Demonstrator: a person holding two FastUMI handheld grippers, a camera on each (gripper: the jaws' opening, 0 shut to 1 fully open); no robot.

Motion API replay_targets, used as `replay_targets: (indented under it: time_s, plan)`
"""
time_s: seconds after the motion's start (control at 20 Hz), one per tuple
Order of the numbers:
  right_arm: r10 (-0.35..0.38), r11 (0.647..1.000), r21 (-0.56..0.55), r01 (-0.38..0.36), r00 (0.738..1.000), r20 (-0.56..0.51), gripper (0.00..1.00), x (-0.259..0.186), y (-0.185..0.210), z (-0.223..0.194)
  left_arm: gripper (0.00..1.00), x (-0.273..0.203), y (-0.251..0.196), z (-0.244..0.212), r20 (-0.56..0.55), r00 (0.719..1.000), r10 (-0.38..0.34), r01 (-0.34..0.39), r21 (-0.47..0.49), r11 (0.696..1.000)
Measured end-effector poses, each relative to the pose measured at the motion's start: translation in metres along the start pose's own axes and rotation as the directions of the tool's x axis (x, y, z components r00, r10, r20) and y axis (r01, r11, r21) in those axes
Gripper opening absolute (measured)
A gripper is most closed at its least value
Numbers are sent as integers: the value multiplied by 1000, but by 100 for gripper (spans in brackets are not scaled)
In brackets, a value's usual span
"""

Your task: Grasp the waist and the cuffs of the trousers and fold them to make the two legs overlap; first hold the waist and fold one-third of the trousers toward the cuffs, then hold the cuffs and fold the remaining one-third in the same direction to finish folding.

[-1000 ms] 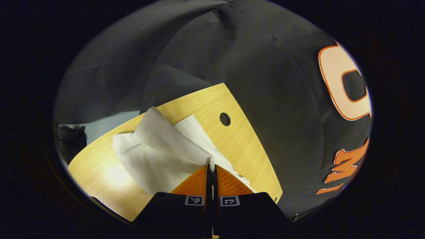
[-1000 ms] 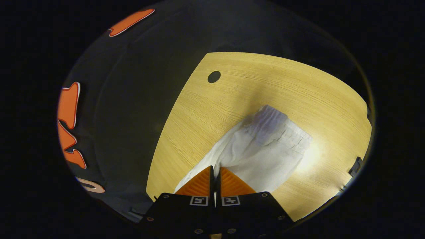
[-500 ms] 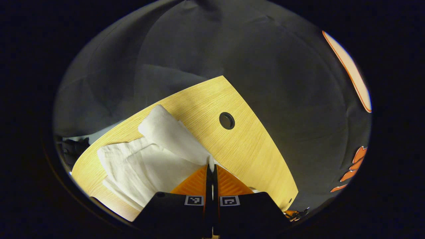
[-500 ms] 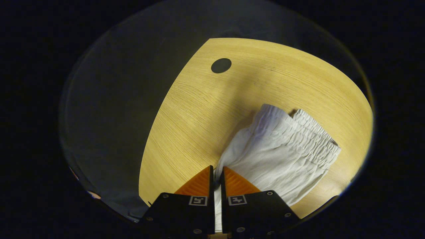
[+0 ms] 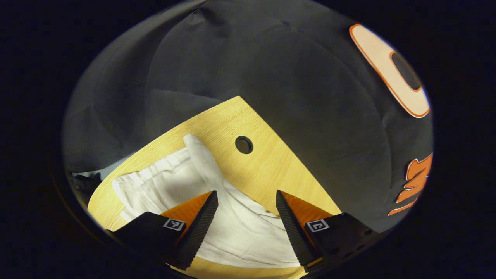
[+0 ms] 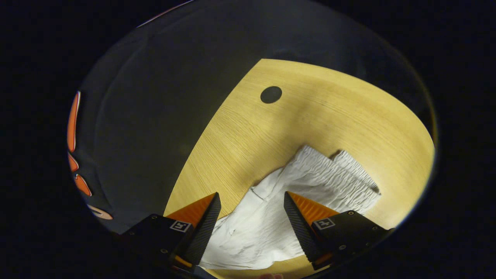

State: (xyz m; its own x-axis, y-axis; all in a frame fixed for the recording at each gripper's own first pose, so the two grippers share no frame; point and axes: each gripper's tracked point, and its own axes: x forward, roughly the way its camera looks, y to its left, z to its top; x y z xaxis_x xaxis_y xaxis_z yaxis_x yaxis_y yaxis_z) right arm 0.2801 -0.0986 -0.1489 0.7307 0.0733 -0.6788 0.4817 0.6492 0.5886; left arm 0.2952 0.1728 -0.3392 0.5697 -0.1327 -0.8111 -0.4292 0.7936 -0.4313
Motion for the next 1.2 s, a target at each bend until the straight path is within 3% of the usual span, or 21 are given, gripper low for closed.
replay_targets:
  time_s: [0.1, 0.2, 0.25, 0.4, 0.55, 0.75, 0.9, 0.95, 1.05, 1.15, 1.2]
  plan:
    - [14, 1000, -17, -14, 999, 42, 98, -18, -13, 2, 100, -16, -11, 3, 28, 999, -28, 28, 18, 999]
    - [21, 1000, -23, -19, 997, 69, 99, -35, -29, 4, 93, -37, -26, 9, 58, 996, -64, 62, 46, 997]
    - [18, 1000, -24, -16, 996, 82, 99, -41, -40, 3, 98, -47, -32, 9, 61, 994, -86, 82, 60, 995]
    - [-20, 999, -31, 24, 993, 117, 99, -48, -80, -2, 98, -73, -45, 8, 79, 988, -130, 122, 95, 988]
    - [-62, 998, -20, 65, 990, 125, 98, -49, -114, -6, 98, -99, -47, 10, 119, 985, -124, 105, 157, 982]
    - [-68, 997, 47, 63, 991, 115, 98, -44, -141, -10, 98, -140, -55, 10, 202, 972, -118, 63, 258, 964]
    - [-79, 996, 58, 74, 993, 90, 99, -34, -152, -17, 98, -176, -63, 3, 241, 961, -139, 76, 251, 965]
    - [-76, 996, 61, 72, 994, 78, 99, -30, -153, -19, 93, -183, -62, 3, 257, 956, -138, 72, 254, 965]
    - [-73, 995, 67, 69, 996, 60, 99, -22, -152, -21, 100, -197, -62, -1, 284, 949, -133, 57, 261, 964]
    - [-73, 995, 77, 69, 996, 56, 99, -14, -150, -21, 93, -208, -64, -9, 291, 946, -143, 68, 254, 965]
    - [-75, 994, 81, 71, 996, 53, 99, -13, -150, -20, 98, -213, -60, -13, 289, 947, -140, 67, 250, 966]
